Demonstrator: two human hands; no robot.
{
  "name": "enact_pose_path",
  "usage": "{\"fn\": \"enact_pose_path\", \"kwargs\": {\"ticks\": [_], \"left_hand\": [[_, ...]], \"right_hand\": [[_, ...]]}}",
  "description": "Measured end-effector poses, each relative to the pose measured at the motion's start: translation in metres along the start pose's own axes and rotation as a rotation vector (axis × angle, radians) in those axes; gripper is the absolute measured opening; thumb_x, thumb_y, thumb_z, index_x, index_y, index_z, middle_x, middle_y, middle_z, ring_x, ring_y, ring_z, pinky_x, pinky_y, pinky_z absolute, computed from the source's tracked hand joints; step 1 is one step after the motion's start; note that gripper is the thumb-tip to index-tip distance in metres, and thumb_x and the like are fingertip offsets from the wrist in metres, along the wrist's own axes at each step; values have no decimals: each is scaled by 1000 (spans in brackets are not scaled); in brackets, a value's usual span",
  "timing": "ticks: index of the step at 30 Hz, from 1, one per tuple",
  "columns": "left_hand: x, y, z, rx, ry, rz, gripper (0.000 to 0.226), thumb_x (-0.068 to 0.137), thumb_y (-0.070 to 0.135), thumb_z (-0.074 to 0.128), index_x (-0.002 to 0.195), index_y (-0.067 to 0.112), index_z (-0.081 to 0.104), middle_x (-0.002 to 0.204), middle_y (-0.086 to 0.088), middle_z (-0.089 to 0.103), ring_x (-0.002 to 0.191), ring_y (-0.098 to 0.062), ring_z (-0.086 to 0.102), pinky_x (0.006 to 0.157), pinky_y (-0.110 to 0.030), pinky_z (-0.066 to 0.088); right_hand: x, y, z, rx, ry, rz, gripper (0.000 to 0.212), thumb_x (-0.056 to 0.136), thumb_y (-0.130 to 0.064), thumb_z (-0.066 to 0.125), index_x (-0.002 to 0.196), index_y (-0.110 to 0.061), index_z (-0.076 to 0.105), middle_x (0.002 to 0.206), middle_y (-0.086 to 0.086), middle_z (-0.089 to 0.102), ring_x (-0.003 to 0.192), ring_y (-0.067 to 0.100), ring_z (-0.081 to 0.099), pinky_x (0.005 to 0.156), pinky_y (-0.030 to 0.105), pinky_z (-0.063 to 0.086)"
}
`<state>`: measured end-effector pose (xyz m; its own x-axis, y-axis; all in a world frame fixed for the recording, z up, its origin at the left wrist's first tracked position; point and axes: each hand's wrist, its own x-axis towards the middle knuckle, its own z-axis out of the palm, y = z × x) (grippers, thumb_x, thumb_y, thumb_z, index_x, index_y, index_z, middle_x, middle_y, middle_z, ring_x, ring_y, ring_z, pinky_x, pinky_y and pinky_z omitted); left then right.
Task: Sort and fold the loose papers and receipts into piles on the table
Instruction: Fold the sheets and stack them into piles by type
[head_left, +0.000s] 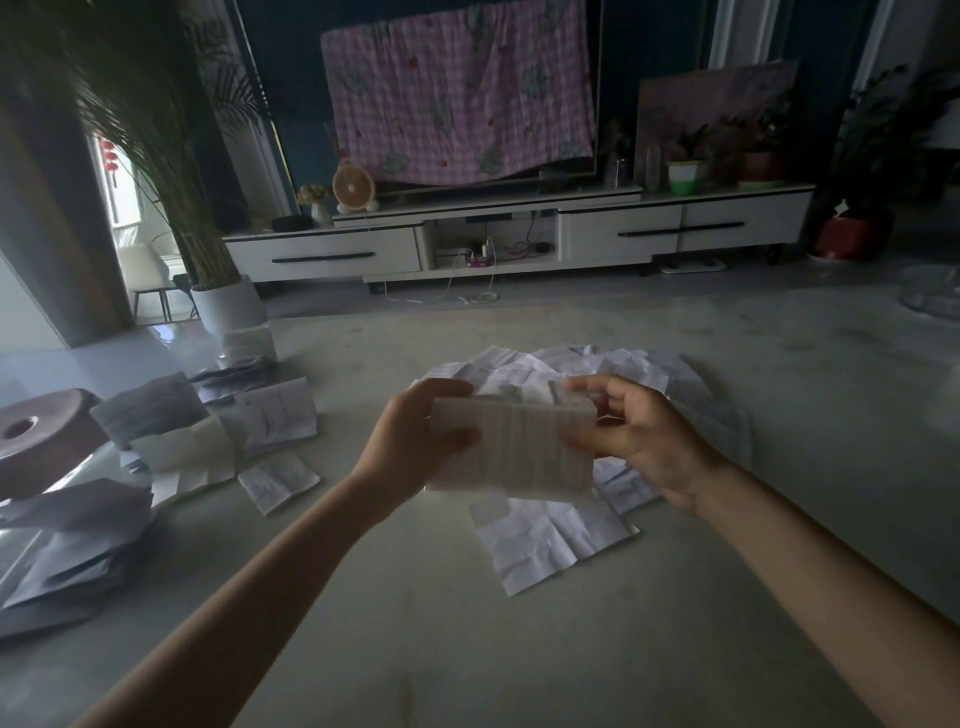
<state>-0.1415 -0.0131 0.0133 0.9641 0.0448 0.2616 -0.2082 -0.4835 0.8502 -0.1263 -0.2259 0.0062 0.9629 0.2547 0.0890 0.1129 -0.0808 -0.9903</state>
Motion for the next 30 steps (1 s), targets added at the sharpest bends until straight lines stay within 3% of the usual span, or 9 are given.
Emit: {"fn": "enact_pose_path", "kwargs": {"ticks": [3,6,8,13,17,21,26,28,30], "left_hand": [[1,-1,-5,163,23,99,26,74,7,75,90,26,65,90,0,65,81,-18,62,76,-35,55],[0,2,-11,298,87,207,15,75,17,74,86,26,67,97,0,56,81,-7,53,74,-17,46],[0,8,-17,295,96,215,16,74,21,74,86,26,65,104,2,50,90,-6,49,81,-15,44],[-3,36,-22,-4,-136,20,34,72,27,70,86,-4,64,93,-28,62,81,-32,60,80,-49,52],[-3,37,-5,18,-250,2,21,80,18,69,87,-2,67,82,-21,63,73,-24,56,69,-41,49],[-2,29,3,-300,-282,-133,17,87,17,60,100,8,65,87,-8,64,76,-15,59,64,-25,50],[-7,14,7,-574,-436,-343,18,91,21,54,106,21,63,95,3,62,78,-3,57,64,-15,49],[-10,9,11,-610,-458,-501,24,83,22,65,100,35,56,95,20,53,81,11,56,75,-7,45],[-19,3,20,-573,-539,-381,41,61,29,70,100,26,58,92,9,59,79,2,61,74,-21,52]], "right_hand": [[-1,-5,0,-85,3,-30,22,82,0,65,101,-11,63,94,3,63,79,2,59,61,10,51],[-3,-13,-2,-169,6,-53,7,84,-5,64,87,-11,66,79,-2,61,65,-5,57,57,5,43],[-5,-22,-5,-251,-19,-52,5,83,-9,66,81,-13,67,78,-1,60,71,3,55,64,7,43],[-15,-47,-13,-516,-305,-48,15,80,-10,70,95,-12,70,96,-2,70,89,9,65,80,17,51],[-19,-44,1,-464,-348,-45,13,81,-19,70,92,-13,69,94,0,72,88,12,67,77,24,52],[-21,-42,2,-242,-361,32,19,73,-27,70,87,-14,69,87,0,71,82,11,66,68,20,51],[-20,-40,4,-181,-250,-23,22,72,-29,67,89,-16,69,115,-10,62,104,5,57,78,22,47],[-19,-37,11,-134,-204,-67,19,76,-27,65,89,-14,69,113,-11,62,97,-4,56,73,15,45],[-17,-31,18,-102,-149,-98,26,76,-28,64,91,-7,68,92,-3,67,77,-4,59,64,8,46]]}}
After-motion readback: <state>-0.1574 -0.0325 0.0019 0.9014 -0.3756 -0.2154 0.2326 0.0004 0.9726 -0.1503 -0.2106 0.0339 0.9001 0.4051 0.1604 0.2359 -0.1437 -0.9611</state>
